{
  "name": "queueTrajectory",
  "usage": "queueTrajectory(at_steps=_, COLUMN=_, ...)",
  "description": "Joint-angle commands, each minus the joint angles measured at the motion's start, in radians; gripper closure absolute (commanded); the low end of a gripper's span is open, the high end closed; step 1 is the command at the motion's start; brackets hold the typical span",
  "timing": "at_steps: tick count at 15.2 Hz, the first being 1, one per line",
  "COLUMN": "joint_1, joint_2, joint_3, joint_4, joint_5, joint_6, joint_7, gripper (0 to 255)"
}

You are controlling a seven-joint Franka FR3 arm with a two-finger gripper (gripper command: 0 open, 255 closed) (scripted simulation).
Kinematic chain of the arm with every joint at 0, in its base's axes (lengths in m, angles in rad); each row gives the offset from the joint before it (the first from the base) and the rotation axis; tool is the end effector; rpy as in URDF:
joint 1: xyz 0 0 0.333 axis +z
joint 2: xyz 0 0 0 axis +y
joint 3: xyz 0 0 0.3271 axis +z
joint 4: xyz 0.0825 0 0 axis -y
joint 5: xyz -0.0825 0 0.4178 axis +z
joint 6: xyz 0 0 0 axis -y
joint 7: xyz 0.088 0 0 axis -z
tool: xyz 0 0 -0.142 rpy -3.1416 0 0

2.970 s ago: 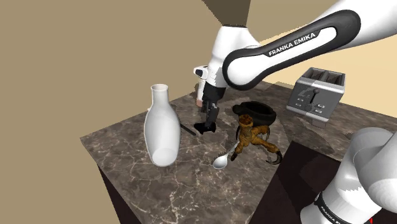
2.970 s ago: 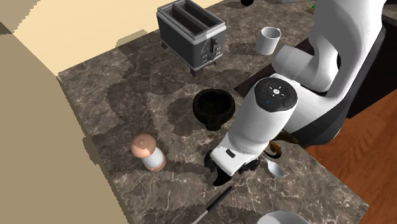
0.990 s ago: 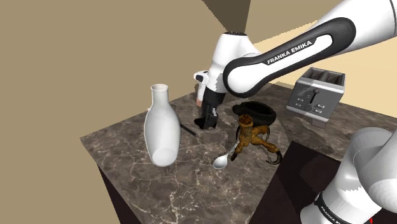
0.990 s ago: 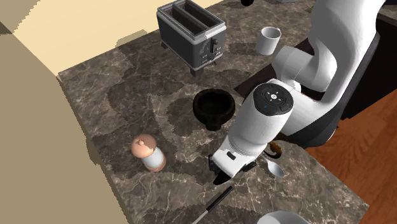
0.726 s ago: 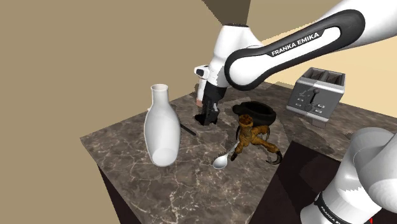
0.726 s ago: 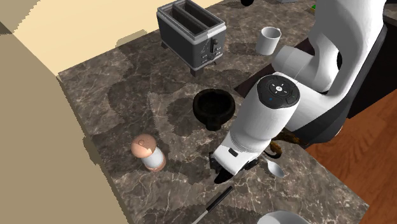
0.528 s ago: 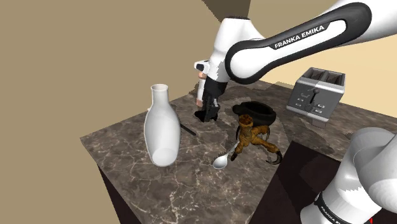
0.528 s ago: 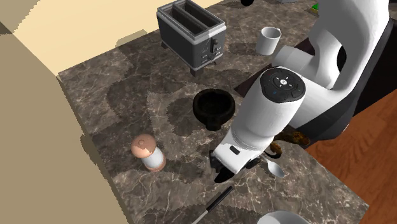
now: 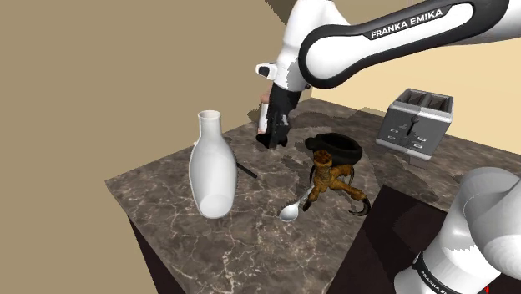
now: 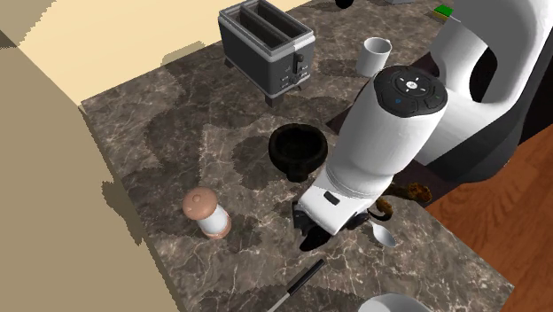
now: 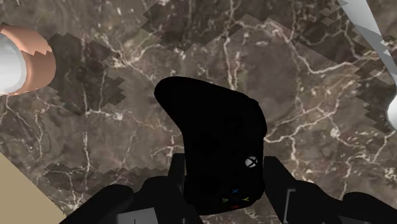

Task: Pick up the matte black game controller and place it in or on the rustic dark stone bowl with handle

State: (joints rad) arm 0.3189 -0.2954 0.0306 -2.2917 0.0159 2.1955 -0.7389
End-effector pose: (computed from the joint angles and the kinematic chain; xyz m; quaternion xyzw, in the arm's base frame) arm 0.4812 0.1769 0.4508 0.8535 0.5116 0.0980 0.0169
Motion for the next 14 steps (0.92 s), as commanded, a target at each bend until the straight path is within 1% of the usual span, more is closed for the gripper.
queueTrajectory(at_steps=1, joint_1=0.000, joint_2=-0.007, joint_3=0.001, joint_4=0.023, joint_5=0.000, joint_6=-0.031, joint_7=0.002, gripper=255)
queueTrajectory(at_steps=12, joint_1=0.000, joint_2=-0.026, joint_3=0.000, joint_4=0.154, joint_5=-0.001, joint_6=-0.180, joint_7=0.002, gripper=255)
queueTrajectory(at_steps=13, joint_1=0.000, joint_2=-0.027, joint_3=-0.001, joint_4=0.158, joint_5=-0.001, joint_6=-0.185, joint_7=0.002, gripper=255)
queueTrajectory(at_steps=14, joint_1=-0.006, joint_2=-0.054, joint_3=-0.014, joint_4=0.136, joint_5=-0.001, joint_6=-0.190, joint_7=-0.017, gripper=255)
